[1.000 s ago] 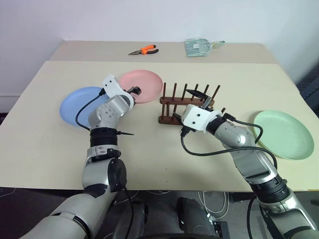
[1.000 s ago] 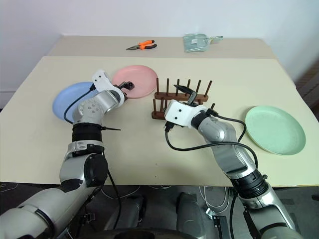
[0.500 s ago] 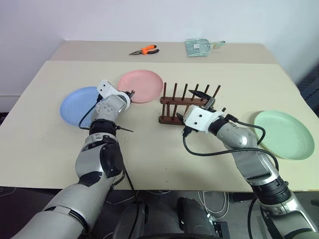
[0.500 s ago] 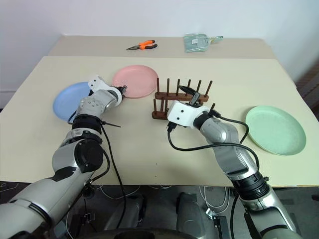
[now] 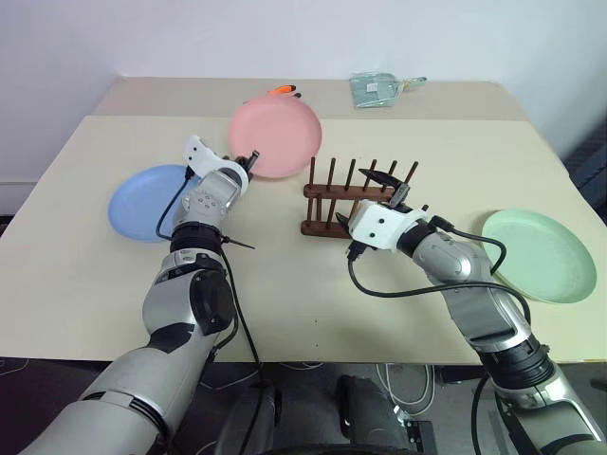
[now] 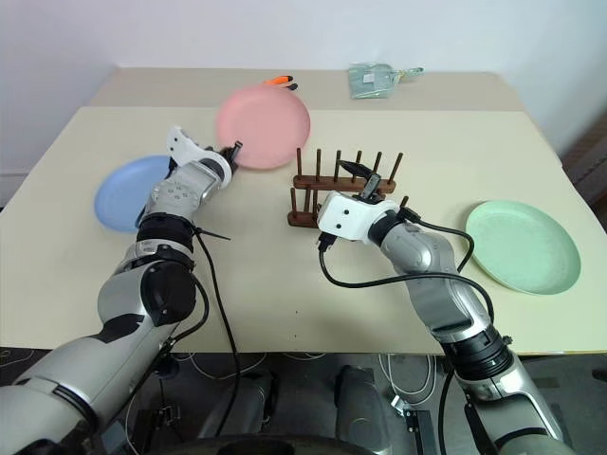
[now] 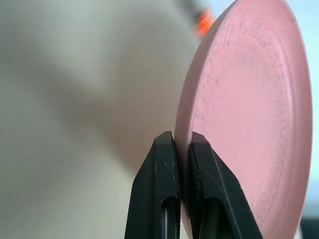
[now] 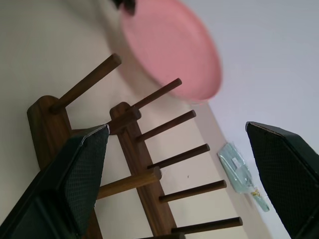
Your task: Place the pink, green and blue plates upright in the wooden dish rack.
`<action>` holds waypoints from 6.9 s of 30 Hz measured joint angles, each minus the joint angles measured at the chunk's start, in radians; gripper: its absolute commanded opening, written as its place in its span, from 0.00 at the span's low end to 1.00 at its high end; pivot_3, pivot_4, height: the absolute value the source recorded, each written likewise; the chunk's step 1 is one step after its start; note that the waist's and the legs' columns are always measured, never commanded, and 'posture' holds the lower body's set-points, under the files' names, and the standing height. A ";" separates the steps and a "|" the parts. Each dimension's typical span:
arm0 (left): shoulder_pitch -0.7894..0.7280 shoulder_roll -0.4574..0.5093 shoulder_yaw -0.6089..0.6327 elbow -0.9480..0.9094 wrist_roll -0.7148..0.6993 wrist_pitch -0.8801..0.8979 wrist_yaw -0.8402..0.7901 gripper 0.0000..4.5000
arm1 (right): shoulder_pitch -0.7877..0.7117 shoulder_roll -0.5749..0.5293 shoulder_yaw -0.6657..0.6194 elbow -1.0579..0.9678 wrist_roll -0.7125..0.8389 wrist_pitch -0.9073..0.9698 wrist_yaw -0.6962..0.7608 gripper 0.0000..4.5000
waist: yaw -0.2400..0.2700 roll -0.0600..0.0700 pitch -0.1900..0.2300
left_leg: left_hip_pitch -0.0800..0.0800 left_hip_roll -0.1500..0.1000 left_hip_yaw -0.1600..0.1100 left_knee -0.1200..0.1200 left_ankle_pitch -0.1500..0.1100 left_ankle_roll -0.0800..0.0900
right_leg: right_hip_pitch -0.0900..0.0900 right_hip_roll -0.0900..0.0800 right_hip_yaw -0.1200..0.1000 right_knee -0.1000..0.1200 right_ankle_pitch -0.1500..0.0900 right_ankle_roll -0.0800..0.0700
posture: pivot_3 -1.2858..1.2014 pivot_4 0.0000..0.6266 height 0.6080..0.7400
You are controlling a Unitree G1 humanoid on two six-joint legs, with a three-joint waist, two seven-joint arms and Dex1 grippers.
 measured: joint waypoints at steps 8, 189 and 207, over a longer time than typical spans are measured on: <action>0.125 0.008 -0.215 -0.579 0.029 0.157 -0.041 0.01 | -0.206 0.003 0.028 0.044 -0.092 -0.086 0.002 1.00 | -0.013 0.000 0.000 | 0.000 0.000 0.000 0.000 0.000 0.000 | 0.000 0.000 0.000 0.000 0.000 0.000 | 0.52 0.24 1.00; 0.440 0.238 -0.102 -0.879 0.117 0.373 -0.158 0.02 | -0.275 0.041 0.219 -0.054 0.326 0.107 0.082 1.00 | 0.004 -0.001 0.003 | -0.001 0.001 0.000 -0.002 0.000 0.000 | -0.002 0.000 0.000 0.000 0.001 -0.001 | 0.52 0.24 1.00; 0.433 0.259 -0.150 -1.098 -0.044 0.458 -0.217 0.45 | -0.412 0.193 0.304 0.347 -0.096 -0.286 -0.057 0.00 | -0.016 -0.001 0.003 | -0.001 0.002 -0.001 -0.003 0.001 -0.001 | -0.003 0.002 0.001 0.000 0.001 -0.002 | 0.52 0.24 1.00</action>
